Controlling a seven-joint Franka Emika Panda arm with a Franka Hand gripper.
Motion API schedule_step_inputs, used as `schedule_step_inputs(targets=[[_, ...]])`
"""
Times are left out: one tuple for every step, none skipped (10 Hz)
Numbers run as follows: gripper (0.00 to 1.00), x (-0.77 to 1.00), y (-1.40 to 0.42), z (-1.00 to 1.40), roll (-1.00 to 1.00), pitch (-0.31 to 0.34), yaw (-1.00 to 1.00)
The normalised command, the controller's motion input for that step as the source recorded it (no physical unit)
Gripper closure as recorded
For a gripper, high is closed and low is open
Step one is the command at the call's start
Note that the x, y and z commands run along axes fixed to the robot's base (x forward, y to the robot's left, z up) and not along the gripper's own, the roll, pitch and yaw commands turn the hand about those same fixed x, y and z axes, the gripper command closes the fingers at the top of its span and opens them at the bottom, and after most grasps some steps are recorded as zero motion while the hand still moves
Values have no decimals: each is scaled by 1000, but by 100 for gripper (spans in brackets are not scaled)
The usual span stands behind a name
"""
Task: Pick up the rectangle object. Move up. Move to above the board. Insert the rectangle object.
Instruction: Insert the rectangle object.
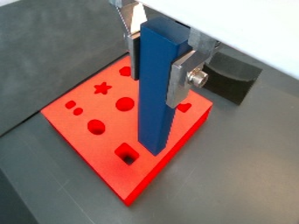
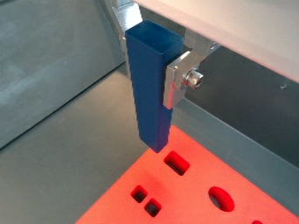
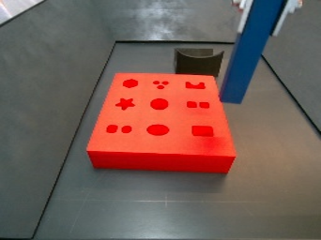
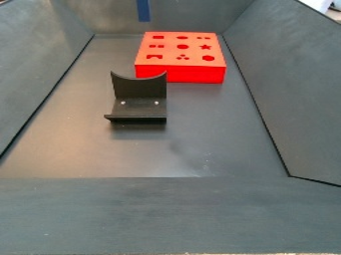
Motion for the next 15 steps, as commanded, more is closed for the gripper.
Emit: schedule_step_inputs(targets=[[100,0,-71,-351,151,0,146],[100,0,-17,-177,69,0,74],[100,0,-3,-29,0,0,0],[100,0,-177,-114,100,0,57],[100,0,-243,-109,161,29,106],[100,0,-231,-111,157,26,109],[100,0,-157,-103,114,3,106],[100,0,-49,-20,27,0,60],[100,0,0,0,0,0,37],[100,0,0,0,30,0,57],[100,0,-9,-51,46,-44,69],[100,0,-20,-86,36,-90,83],[100,0,0,-94,19,-107,83],[100,-11,0,-103,9,-123,83],[100,-20,-11,-117,14,-124,86]])
